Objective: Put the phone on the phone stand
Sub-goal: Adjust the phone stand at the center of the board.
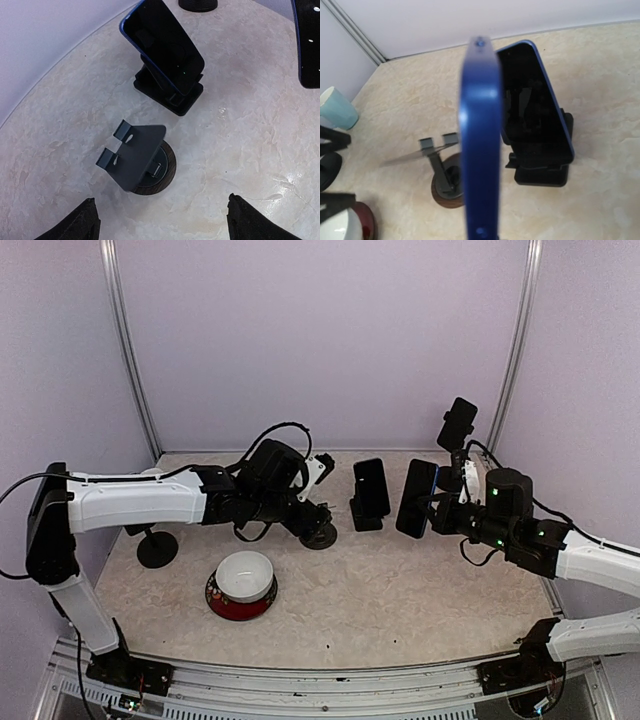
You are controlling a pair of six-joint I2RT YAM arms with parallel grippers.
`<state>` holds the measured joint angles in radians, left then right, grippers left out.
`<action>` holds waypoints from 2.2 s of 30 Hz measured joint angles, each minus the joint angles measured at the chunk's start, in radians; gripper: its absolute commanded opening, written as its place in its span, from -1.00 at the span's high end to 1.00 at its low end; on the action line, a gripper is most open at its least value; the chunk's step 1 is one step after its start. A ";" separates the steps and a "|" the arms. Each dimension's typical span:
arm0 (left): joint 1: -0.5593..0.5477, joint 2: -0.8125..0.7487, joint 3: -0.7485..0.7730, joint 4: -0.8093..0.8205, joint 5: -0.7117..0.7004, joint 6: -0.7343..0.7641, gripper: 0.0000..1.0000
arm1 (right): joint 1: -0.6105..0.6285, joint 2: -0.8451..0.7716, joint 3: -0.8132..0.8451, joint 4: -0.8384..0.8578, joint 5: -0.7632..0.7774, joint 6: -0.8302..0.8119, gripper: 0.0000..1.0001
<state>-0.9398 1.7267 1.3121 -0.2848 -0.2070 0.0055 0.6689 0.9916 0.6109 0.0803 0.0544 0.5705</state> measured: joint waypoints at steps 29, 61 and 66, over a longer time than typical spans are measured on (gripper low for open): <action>0.172 0.040 -0.108 0.076 0.175 -0.352 -0.65 | -0.004 -0.016 0.000 0.000 -0.009 -0.001 1.00; 0.058 0.002 -0.058 0.174 0.040 -0.264 -0.63 | -0.090 0.243 0.072 0.063 0.159 -0.036 1.00; 0.005 0.099 0.048 0.253 0.162 -0.279 -0.70 | -0.180 0.339 0.080 0.127 0.114 -0.039 1.00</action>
<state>-0.9352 1.8256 1.3605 -0.0319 -0.0448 -0.2737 0.4889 1.3308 0.6914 0.2073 0.1684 0.5320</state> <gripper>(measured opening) 0.817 0.064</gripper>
